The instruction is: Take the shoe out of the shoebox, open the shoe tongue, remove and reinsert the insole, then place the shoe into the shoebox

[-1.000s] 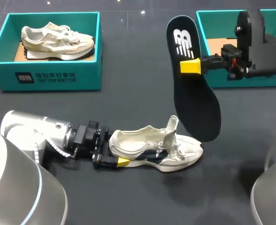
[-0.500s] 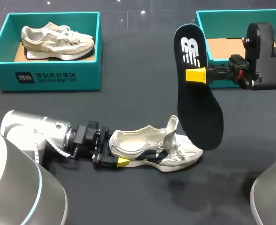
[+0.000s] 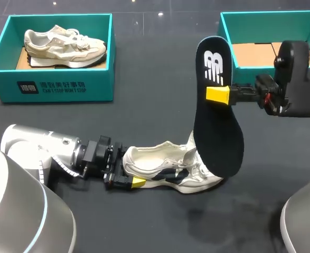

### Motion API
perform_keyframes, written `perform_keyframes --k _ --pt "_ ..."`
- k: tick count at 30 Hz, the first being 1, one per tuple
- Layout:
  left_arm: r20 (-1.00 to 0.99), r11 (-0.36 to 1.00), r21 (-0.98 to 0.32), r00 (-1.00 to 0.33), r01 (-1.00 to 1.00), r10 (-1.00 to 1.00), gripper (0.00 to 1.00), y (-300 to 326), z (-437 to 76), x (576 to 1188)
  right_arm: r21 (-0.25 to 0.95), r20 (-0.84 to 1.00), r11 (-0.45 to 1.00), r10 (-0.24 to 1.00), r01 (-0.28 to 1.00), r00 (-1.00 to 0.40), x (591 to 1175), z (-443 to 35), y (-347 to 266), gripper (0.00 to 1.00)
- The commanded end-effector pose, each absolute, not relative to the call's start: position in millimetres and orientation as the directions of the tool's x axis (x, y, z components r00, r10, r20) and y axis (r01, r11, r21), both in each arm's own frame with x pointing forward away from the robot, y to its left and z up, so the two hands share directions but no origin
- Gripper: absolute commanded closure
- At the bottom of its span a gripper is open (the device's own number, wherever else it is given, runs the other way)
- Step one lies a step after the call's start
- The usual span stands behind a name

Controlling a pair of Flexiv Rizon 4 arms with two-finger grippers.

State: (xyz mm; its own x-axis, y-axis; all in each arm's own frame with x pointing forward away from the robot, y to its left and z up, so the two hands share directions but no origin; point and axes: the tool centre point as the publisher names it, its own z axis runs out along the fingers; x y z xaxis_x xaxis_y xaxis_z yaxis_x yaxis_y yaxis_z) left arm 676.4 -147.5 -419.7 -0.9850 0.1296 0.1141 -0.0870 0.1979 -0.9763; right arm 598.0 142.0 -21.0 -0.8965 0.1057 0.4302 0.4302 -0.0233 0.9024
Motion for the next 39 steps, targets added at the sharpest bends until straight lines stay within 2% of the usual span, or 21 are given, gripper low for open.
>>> perform_keyframes --k 1,8,9,10,11,12,26,39 --pt "0.114 0.197 -0.976 -0.985 -0.087 0.129 1.00 -148 -422 677 0.902 0.431 -0.032 0.123 0.431 -0.894 589 -22 143 1.00" --pt "0.112 0.205 -0.975 -0.984 -0.083 0.137 1.00 -147 -421 677 0.902 0.431 -0.032 0.123 0.431 -0.894 589 -22 143 1.00" --pt "0.121 0.211 -0.973 -0.983 -0.090 0.138 0.98 -146 -421 677 0.902 0.431 -0.032 0.123 0.431 -0.894 589 -22 143 1.00" --pt "0.122 0.213 -0.973 -0.983 -0.091 0.140 0.64 -146 -421 677 0.902 0.431 -0.032 0.123 0.431 -0.894 589 -22 143 1.00" --pt "0.119 0.220 -0.972 -0.984 -0.087 0.136 0.38 -145 -420 677 0.902 0.431 -0.032 0.123 0.431 -0.894 589 -22 143 1.00" --pt "0.119 0.221 -0.971 -0.984 -0.087 0.135 0.00 -145 -420 678 0.902 0.431 -0.032 0.123 0.431 -0.894 589 -22 143 1.00" --pt "0.118 0.317 -0.944 -0.990 -0.089 0.072 0.00 -132 -413 679 0.902 0.431 -0.032 0.123 0.431 -0.894 589 -22 143 1.00" --pt "0.089 0.572 -0.819 -0.994 -0.033 0.069 0.00 -110 -402 684 0.902 0.431 -0.032 0.123 0.431 -0.894 589 -22 143 1.00"
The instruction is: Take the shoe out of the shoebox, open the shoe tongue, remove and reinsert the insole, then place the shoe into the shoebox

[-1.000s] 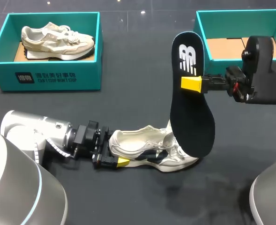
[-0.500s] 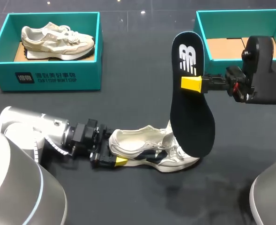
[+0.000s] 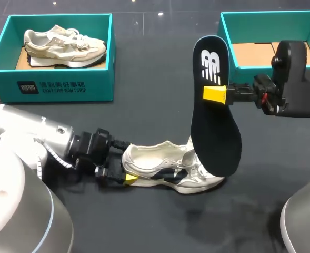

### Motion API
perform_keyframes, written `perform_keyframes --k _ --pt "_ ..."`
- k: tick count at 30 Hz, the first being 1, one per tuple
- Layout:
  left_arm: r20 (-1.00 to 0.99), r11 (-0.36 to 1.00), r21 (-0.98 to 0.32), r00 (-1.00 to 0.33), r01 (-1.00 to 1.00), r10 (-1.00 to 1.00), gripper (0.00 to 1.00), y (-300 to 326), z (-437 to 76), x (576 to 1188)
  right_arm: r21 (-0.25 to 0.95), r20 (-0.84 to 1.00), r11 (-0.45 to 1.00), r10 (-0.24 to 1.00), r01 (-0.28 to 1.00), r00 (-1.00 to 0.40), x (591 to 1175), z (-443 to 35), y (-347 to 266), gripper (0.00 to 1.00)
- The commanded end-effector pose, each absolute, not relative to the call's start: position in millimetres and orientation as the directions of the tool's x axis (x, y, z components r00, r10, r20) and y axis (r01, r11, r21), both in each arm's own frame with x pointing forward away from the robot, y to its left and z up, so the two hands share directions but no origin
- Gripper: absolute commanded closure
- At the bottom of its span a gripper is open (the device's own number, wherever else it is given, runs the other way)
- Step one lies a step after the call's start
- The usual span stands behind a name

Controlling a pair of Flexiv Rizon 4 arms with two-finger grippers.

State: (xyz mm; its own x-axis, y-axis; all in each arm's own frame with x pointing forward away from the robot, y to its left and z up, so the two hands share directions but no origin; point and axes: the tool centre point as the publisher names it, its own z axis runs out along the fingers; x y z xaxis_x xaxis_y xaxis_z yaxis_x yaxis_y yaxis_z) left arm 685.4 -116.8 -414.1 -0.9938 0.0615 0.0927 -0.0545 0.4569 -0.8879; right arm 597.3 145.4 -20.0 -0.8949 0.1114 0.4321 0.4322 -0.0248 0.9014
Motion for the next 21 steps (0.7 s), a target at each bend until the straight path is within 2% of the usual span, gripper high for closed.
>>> perform_keyframes --k 1,5,21 --pt "0.084 0.595 -0.803 -0.994 -0.025 0.073 0.00 -107 -402 683 0.902 0.431 -0.032 0.123 0.431 -0.894 589 -22 143 1.00" --pt "0.067 0.728 -0.684 -0.988 0.055 0.138 0.00 -100 -400 680 0.902 0.431 -0.032 0.123 0.431 -0.894 589 -22 143 1.00" --pt "0.068 0.748 -0.662 -0.990 0.050 0.125 0.00 -97 -396 683 0.902 0.431 -0.032 0.123 0.431 -0.894 589 -22 143 1.00"
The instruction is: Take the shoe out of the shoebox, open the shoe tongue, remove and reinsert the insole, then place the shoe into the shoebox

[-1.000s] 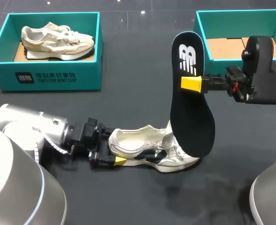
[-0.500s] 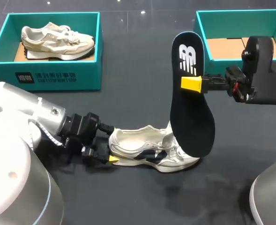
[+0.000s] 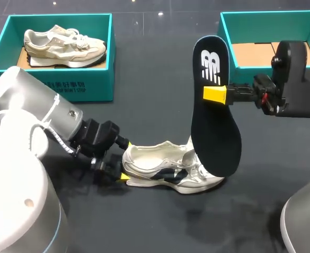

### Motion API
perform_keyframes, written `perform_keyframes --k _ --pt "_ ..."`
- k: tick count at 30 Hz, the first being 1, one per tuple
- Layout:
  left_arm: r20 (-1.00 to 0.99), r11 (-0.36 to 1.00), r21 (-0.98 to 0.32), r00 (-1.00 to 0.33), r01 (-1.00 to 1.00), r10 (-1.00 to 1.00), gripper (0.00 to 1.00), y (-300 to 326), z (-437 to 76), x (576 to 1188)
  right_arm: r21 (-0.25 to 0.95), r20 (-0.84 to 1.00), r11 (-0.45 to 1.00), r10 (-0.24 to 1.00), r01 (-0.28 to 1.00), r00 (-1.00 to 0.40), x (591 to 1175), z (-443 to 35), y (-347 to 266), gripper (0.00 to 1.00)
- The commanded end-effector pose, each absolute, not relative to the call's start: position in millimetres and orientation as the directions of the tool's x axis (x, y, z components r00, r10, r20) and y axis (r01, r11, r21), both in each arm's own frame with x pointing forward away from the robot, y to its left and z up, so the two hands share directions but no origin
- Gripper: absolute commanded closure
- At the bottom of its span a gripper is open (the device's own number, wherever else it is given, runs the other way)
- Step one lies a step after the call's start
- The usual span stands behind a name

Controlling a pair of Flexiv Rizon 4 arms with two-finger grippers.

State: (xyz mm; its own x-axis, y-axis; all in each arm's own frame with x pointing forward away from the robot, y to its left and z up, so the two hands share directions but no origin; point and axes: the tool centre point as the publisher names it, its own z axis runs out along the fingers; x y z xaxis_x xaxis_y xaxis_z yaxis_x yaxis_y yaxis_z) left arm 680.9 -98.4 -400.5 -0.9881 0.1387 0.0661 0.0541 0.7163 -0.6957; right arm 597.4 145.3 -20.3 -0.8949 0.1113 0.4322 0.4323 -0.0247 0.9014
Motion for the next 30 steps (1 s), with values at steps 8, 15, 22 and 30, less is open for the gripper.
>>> perform_keyframes --k 8,15,22,30 --pt "0.148 0.864 -0.503 -0.987 -0.027 0.056 0.00 -98 -388 686 0.902 0.431 -0.032 0.123 0.431 -0.894 589 -22 143 1.00" --pt "0.083 0.902 -0.431 -0.996 0.005 0.045 0.00 -102 -380 683 0.902 0.431 -0.032 0.123 0.431 -0.894 589 -22 143 1.00" --pt "0.076 0.937 -0.347 -0.995 0.030 0.060 0.00 -106 -372 680 0.902 0.431 -0.032 0.123 0.431 -0.894 589 -22 143 1.00" --pt "0.017 0.966 -0.251 -0.998 0.054 0.060 0.00 -107 -362 682 0.902 0.431 -0.032 0.123 0.431 -0.894 589 -22 143 1.00"
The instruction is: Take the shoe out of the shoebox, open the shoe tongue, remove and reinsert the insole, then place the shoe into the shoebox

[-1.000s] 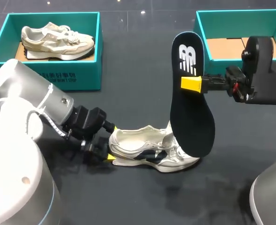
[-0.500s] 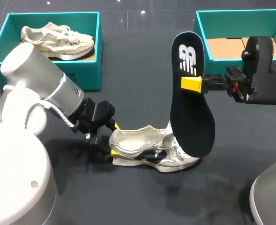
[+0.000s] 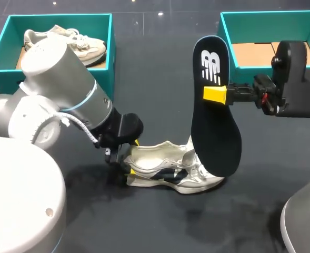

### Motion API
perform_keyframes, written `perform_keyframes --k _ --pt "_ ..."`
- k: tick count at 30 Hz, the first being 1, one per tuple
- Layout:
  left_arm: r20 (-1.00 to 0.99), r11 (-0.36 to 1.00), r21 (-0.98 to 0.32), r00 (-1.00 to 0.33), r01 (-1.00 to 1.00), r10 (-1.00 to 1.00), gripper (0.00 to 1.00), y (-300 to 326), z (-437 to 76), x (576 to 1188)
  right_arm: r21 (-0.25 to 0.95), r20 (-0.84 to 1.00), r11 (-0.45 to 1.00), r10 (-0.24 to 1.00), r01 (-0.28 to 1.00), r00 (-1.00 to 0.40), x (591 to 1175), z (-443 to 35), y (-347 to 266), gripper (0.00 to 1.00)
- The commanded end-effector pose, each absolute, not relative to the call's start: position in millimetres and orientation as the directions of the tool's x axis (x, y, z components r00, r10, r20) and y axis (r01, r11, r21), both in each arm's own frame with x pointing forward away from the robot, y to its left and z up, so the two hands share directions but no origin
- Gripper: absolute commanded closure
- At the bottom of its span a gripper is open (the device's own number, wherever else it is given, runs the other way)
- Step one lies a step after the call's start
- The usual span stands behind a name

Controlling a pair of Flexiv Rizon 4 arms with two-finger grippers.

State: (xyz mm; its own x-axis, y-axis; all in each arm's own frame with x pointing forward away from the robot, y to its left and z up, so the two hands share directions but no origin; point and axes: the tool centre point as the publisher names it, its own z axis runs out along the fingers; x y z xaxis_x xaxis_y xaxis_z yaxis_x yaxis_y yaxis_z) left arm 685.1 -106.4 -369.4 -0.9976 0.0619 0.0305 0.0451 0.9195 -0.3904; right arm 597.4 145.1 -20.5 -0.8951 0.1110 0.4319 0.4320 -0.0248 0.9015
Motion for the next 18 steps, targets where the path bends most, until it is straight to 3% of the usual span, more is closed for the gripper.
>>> perform_keyframes --k 1,18 --pt "0.012 0.970 -0.237 -0.998 0.052 0.057 0.00 -108 -362 682 0.902 0.431 -0.032 0.123 0.431 -0.894 589 -22 143 1.00" --pt "0.029 0.979 -0.199 -0.998 0.045 0.052 0.00 -113 -354 680 0.902 0.431 -0.032 0.123 0.431 -0.894 589 -22 143 1.00"
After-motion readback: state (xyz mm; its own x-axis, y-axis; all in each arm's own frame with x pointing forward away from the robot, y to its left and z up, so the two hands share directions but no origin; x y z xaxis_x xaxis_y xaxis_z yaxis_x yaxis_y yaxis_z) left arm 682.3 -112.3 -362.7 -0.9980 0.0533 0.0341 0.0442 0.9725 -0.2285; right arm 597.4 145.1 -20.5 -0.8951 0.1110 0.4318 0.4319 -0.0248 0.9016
